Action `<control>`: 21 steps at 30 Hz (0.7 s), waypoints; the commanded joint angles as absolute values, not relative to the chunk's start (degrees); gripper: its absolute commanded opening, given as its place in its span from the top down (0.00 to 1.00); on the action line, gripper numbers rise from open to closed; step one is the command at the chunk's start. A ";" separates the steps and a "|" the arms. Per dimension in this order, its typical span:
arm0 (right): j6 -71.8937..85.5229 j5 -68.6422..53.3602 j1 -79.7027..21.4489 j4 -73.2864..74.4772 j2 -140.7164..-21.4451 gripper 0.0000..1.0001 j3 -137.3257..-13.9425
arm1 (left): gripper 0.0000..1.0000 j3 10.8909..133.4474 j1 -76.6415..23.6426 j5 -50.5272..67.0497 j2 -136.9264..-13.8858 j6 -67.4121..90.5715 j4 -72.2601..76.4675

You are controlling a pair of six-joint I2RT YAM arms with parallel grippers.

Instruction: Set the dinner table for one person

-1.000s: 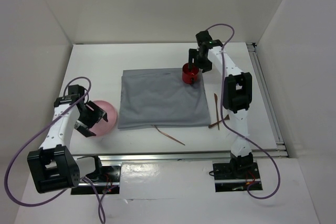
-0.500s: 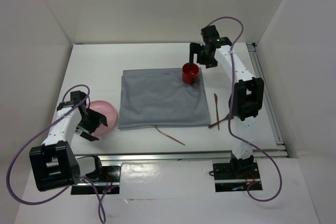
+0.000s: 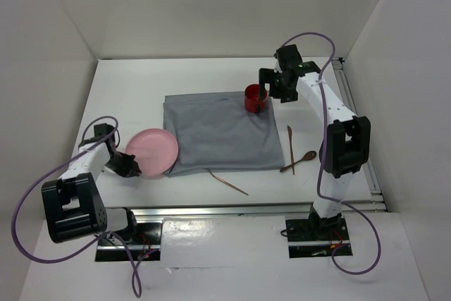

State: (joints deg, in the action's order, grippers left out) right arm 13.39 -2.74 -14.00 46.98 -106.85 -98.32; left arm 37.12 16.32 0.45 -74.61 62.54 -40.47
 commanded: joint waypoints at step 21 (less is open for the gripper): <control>17.84 -3.34 -10.65 45.62 -88.60 0.02 -82.18 | 1.00 68.63 -1.12 7.82 -78.82 45.89 -36.92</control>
State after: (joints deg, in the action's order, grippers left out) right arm 15.77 -3.29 -13.13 46.33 -93.60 -83.61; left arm 65.12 3.88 2.90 -74.11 50.33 -40.88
